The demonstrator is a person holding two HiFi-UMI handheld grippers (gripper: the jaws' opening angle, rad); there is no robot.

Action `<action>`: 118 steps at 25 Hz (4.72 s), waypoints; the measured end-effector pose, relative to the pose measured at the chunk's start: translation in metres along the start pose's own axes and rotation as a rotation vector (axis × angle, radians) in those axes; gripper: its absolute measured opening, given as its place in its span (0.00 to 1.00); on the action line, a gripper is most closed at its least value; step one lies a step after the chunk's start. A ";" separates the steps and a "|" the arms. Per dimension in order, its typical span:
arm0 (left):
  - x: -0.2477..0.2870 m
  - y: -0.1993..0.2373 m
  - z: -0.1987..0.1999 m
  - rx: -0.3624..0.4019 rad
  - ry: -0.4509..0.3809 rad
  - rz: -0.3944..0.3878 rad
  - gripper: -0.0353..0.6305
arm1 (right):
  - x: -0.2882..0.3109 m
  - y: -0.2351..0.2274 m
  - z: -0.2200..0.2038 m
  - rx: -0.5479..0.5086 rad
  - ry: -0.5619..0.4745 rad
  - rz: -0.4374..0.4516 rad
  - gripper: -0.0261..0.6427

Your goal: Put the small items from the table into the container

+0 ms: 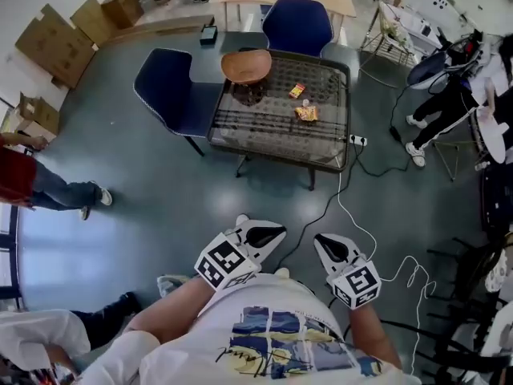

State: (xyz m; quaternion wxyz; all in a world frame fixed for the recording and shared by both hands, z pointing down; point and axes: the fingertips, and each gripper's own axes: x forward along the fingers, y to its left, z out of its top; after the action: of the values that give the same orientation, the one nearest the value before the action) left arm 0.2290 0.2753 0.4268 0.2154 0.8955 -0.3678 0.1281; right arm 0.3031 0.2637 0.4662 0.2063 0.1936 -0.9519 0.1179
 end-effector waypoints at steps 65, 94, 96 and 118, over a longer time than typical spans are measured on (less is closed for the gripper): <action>0.008 0.401 0.114 -0.156 0.049 0.218 0.07 | 0.385 -0.402 -0.010 0.183 0.441 -0.263 0.25; -0.063 0.434 0.097 -0.391 -0.061 0.612 0.07 | 0.677 -0.405 0.129 -0.119 0.488 0.071 0.25; -0.063 0.432 0.098 -0.396 -0.063 0.629 0.07 | 0.686 -0.406 0.122 -0.124 0.519 0.096 0.25; -0.069 0.389 0.101 -0.302 -0.104 0.480 0.07 | 0.539 -0.350 0.137 -0.067 0.348 0.051 0.29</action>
State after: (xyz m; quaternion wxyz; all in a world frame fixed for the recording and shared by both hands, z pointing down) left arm -0.0891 0.0209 0.4252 0.2905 0.7462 -0.5946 0.0730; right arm -0.0512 -0.2644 0.6312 0.3714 0.1390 -0.9097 0.1230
